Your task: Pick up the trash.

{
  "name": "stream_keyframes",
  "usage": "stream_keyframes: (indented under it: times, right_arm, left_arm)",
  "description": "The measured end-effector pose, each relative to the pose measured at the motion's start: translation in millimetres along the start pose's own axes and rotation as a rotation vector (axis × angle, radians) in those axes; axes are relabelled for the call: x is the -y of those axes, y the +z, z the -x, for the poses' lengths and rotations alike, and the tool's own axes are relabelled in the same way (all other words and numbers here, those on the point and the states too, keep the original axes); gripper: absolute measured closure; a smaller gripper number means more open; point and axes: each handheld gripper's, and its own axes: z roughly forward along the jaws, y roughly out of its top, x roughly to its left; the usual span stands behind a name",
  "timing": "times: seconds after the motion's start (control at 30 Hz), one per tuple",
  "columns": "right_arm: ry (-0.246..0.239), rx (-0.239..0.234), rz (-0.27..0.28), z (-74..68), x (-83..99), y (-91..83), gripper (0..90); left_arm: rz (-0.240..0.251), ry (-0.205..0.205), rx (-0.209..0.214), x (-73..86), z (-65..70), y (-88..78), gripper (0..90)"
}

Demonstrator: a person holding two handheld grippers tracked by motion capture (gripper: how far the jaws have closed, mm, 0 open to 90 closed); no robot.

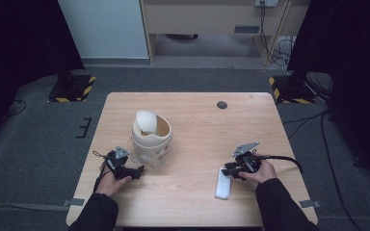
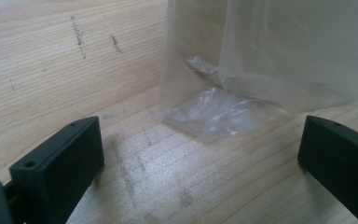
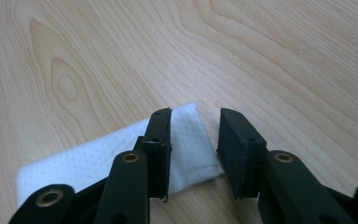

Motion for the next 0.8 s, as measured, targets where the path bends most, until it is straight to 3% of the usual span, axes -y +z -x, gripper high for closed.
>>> stream_keyframes:
  times: [0.2, 0.37, 0.67, 0.8]
  right_arm:
    - [-0.027, 0.026, 0.009, -1.6, 3.3, 1.1, 71.4]
    - [0.005, 0.014, 0.019, -3.5, 5.1, 1.8, 82.4]
    - [0.048, 0.002, 0.011, -2.7, 0.9, -1.8, 87.0]
    - [0.061, 0.005, 0.091, -1.0, -3.2, -13.0, 87.2]
  left_arm:
    - [0.000, 0.000, 0.000, 0.0, 0.0, 0.0, 0.0]
    - [0.000, 0.000, 0.000, 0.0, 0.0, 0.0, 0.0]
    - [0.000, 0.000, 0.000, 0.0, 0.0, 0.0, 0.0]
    - [0.000, 0.000, 0.000, 0.0, 0.0, 0.0, 0.0]
